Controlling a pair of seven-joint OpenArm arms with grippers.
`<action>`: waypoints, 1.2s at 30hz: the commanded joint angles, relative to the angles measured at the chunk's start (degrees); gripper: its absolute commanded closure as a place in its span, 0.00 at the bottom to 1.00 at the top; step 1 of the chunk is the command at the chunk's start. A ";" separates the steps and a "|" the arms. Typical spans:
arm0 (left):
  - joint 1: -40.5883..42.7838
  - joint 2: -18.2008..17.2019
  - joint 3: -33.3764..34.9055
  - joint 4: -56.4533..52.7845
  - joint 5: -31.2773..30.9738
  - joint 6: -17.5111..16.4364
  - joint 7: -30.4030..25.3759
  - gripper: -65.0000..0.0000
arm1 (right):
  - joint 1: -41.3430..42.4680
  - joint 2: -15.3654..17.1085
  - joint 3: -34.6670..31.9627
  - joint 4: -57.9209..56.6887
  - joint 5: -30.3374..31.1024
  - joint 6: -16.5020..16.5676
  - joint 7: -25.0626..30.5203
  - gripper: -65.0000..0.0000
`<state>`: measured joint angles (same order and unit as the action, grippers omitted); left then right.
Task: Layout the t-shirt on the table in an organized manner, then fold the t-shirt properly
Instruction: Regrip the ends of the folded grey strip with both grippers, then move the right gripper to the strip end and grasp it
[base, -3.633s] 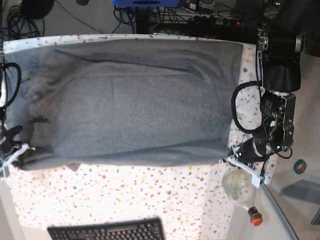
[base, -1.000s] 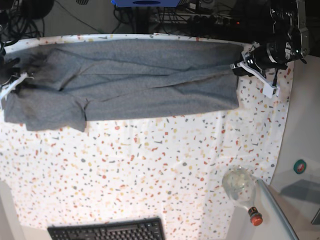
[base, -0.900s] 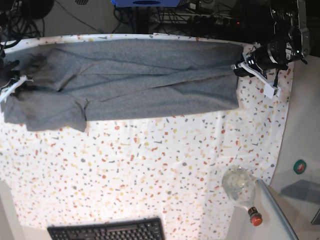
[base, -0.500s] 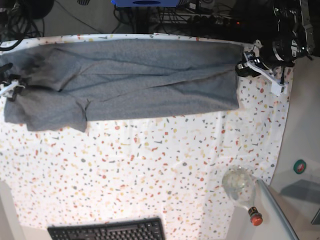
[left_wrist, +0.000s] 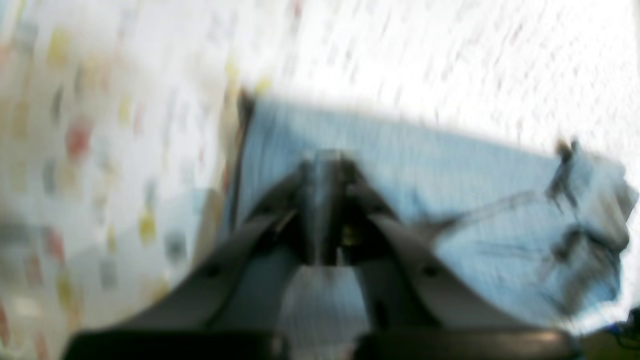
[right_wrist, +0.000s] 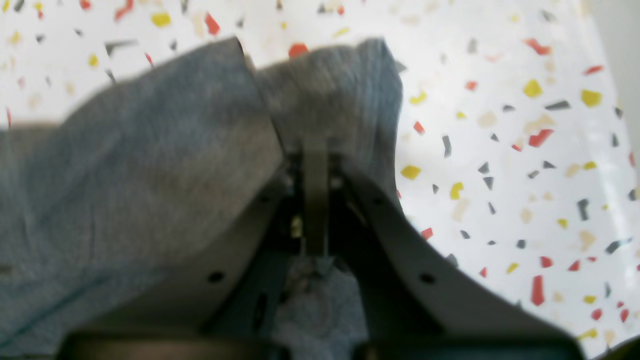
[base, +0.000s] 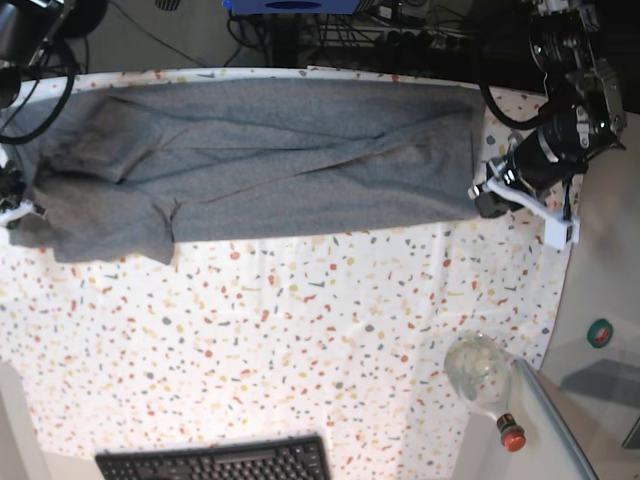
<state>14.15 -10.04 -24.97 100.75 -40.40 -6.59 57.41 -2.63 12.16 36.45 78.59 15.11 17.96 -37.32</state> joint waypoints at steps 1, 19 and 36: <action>-1.27 0.07 -0.39 -1.28 1.33 0.04 -0.66 1.00 | 2.33 1.16 0.17 -0.30 0.93 0.37 1.67 1.00; -4.61 -0.20 9.81 -21.23 14.95 -0.05 -11.03 1.00 | 11.03 8.01 -10.38 -28.52 0.93 -0.15 10.90 1.00; 2.42 -0.55 8.93 -0.84 14.78 -0.05 -10.59 1.00 | 13.05 5.46 -10.64 -14.10 0.93 0.11 3.34 0.46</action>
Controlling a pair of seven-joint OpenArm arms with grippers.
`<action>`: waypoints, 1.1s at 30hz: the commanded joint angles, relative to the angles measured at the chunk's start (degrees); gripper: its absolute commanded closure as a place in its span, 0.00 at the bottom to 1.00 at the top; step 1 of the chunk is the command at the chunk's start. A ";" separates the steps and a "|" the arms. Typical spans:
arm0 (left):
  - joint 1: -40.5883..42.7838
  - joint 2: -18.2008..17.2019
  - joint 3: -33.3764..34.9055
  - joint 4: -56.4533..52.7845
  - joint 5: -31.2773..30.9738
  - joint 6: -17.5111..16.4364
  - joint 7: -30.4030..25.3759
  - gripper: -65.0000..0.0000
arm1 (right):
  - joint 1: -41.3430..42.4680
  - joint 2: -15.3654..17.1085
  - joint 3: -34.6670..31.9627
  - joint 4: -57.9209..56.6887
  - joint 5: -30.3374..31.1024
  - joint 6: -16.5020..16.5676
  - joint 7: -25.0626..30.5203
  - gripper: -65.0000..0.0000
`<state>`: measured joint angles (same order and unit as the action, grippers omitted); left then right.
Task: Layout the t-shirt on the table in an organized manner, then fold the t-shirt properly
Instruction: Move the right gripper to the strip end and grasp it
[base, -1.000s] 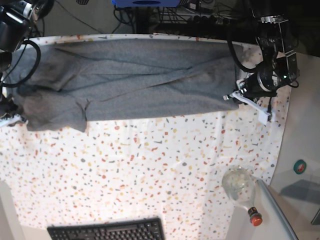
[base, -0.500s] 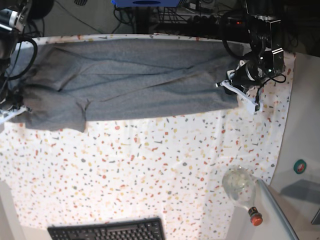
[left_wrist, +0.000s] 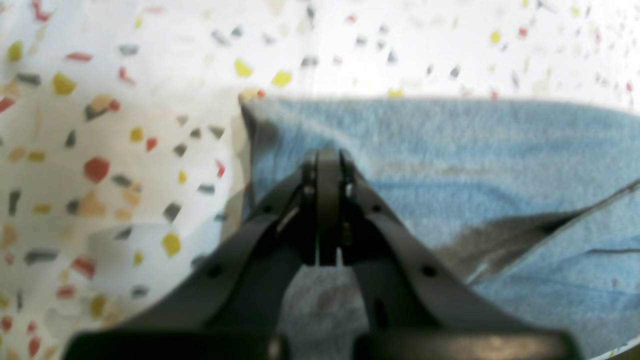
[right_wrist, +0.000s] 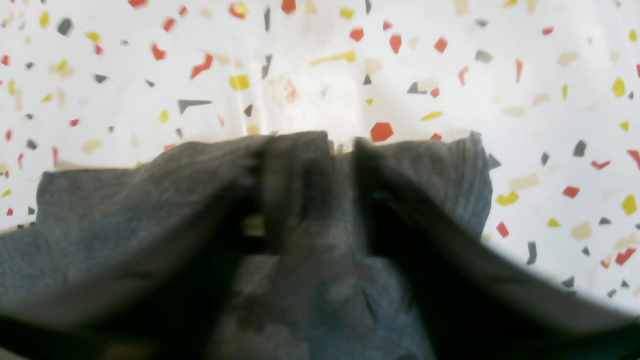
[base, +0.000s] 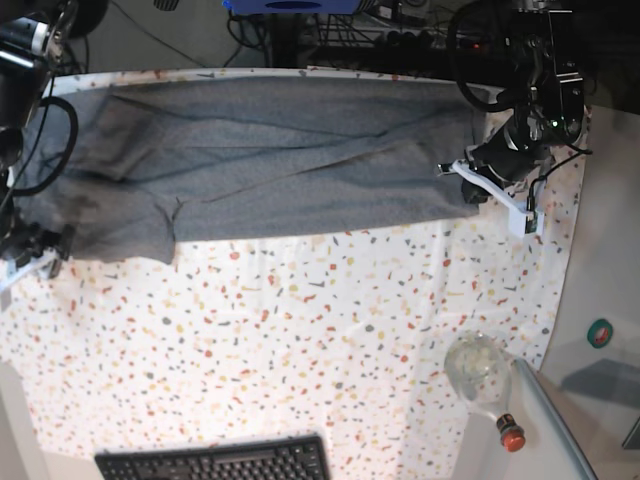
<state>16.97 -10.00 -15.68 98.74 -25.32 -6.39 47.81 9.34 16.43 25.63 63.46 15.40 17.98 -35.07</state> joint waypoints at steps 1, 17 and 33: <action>0.39 -0.33 -1.68 1.61 -0.31 -0.24 -1.00 1.00 | 2.04 1.20 0.09 -0.03 0.65 0.18 0.92 0.31; 3.47 -7.19 -17.77 -7.09 -17.18 -0.33 -1.00 1.00 | 7.40 1.20 -0.09 -12.43 0.65 0.35 0.74 0.24; 4.26 -7.19 -19.61 -7.18 -17.01 -0.33 -1.00 1.00 | 7.32 -0.38 0.00 -12.25 0.91 0.35 0.48 1.00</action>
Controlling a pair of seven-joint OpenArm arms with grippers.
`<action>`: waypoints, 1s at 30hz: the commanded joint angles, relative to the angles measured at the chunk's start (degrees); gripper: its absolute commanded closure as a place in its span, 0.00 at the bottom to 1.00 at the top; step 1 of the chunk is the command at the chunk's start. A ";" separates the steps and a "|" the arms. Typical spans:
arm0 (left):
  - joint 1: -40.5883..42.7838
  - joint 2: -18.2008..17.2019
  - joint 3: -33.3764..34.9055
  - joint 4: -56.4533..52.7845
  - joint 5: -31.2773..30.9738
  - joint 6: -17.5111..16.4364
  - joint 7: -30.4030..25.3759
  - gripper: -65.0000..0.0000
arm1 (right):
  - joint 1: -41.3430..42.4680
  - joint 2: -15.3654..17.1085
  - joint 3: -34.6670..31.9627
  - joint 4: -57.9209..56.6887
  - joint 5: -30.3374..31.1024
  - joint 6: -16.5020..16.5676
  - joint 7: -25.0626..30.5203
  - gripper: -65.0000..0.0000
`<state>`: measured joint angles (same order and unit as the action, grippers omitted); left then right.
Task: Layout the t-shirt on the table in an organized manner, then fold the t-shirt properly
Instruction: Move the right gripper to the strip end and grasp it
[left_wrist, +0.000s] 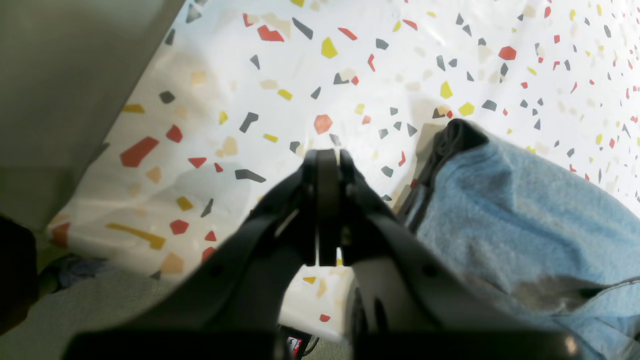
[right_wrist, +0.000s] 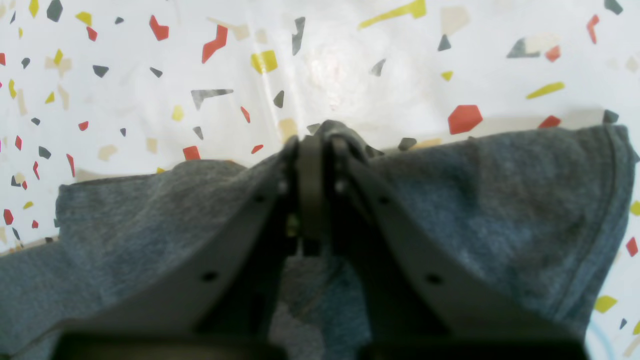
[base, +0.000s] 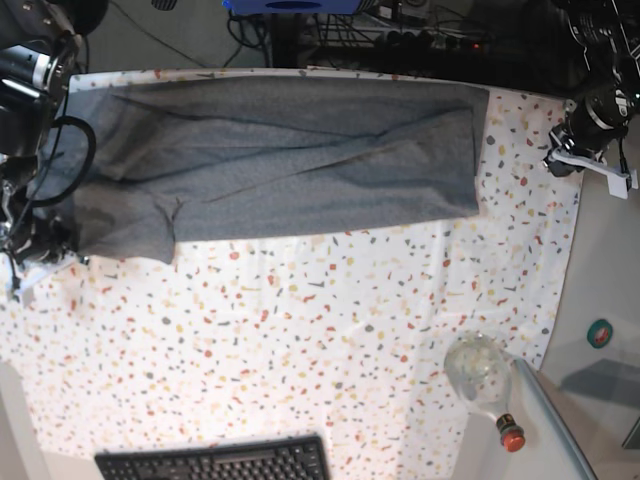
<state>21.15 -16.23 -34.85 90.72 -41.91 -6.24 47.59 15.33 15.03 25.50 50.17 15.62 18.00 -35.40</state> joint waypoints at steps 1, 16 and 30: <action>0.08 -0.96 -0.45 0.84 -0.42 -0.49 -0.78 1.00 | 1.15 0.93 0.48 1.39 0.78 0.33 0.80 1.00; -0.53 -1.13 -0.45 -0.39 -0.33 -0.49 -0.78 1.00 | -20.04 -7.16 0.66 38.66 0.87 0.33 -13.97 1.00; -0.62 -3.68 -0.53 -3.02 -0.33 -0.49 -1.13 1.00 | -37.62 -13.40 2.42 56.60 0.87 0.33 -14.05 1.00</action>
<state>20.67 -18.87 -35.07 86.98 -41.85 -6.24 47.33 -22.35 0.95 27.75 105.58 16.49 18.44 -50.39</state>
